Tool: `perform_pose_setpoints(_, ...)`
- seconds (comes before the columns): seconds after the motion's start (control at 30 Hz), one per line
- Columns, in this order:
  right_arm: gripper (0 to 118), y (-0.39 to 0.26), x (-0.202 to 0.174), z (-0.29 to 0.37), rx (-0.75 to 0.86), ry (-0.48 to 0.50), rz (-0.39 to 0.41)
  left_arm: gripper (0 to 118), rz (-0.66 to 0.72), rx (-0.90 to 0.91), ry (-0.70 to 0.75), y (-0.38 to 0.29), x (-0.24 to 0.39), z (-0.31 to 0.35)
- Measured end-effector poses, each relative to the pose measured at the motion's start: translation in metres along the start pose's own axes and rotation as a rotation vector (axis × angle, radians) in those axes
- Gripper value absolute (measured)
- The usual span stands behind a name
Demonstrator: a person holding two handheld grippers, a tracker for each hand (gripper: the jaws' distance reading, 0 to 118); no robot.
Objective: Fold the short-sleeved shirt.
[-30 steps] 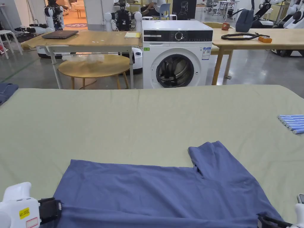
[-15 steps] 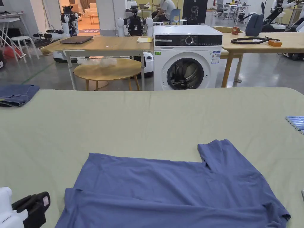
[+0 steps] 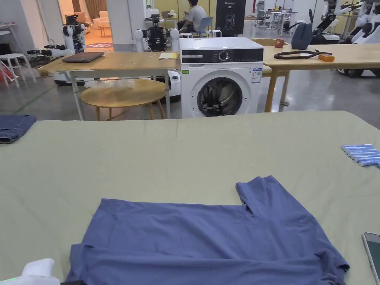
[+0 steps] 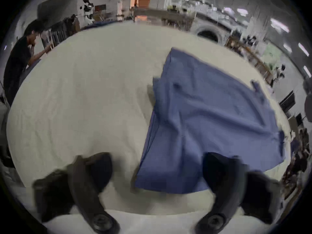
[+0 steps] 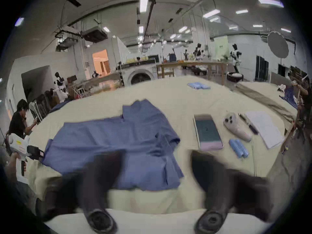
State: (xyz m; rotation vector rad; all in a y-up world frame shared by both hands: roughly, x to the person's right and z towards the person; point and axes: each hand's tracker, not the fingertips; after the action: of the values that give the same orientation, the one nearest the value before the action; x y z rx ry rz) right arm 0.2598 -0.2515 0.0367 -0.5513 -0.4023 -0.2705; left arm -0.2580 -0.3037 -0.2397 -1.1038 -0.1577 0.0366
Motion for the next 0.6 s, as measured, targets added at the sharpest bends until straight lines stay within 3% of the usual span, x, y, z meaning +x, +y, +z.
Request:
perform_pose_setpoints(0.03, 114, -0.004, 0.002, -0.007, -0.062, -0.002, -0.007, 88, -0.004, 0.019, 0.087, -0.008, 0.005, -0.006)
perform_pose_setpoints(0.1, 118, -0.009, 0.006, -0.017, -0.094, -0.030, 0.004, 85, -0.040, 0.078, 0.084, -0.010, 0.013, 0.004)
perform_pose_setpoints(0.13, 118, -0.013, 0.008, -0.028, -0.148, -0.046, 0.003, 74, -0.065, 0.092, 0.081, -0.009, 0.017, 0.009)
perform_pose_setpoints(0.17, 118, -0.014, 0.009, -0.038, -0.190, -0.052, -0.006, 58, -0.091, 0.096, 0.082, -0.015, 0.021, 0.012)
perform_pose_setpoints(0.23, 118, -0.016, 0.012, -0.061, -0.252, -0.049, -0.031, 7, -0.125, 0.121, 0.060, -0.015, 0.030, 0.020)
perform_pose_setpoints(0.37, 116, -0.016, 0.010, -0.089, -0.297, -0.062, -0.052, 5, -0.121, 0.124, 0.057, -0.019, 0.037, 0.027)
perform_pose_setpoints(0.4, 102, -0.016, 0.009, -0.090, -0.331, 0.014, -0.078, 5, -0.108, 0.126, 0.054, -0.018, 0.036, 0.030)
perform_pose_setpoints(0.43, 62, -0.014, 0.007, -0.088, -0.341, 0.010, -0.071, 5, -0.093, 0.120, 0.048, -0.020, 0.032, 0.032)
perform_pose_setpoints(0.47, 30, -0.013, 0.001, -0.082, -0.313, -0.075, 0.033, 5, -0.066, 0.121, 0.034, -0.021, 0.029, 0.037)
perform_pose_setpoints(0.5, 7, -0.011, 0.000, -0.075, -0.282, -0.012, 0.075, 5, -0.040, 0.120, 0.004, -0.022, 0.026, 0.043)
perform_pose_setpoints(0.53, 6, -0.006, 0.000, -0.069, -0.275, 0.070, 0.062, 5, -0.025, 0.115, -0.011, -0.023, 0.023, 0.051)
perform_pose_setpoints(0.6, 6, 0.004, -0.005, -0.053, -0.285, 0.028, 0.123, 5, -0.010, 0.125, -0.017, -0.029, 0.015, 0.065)
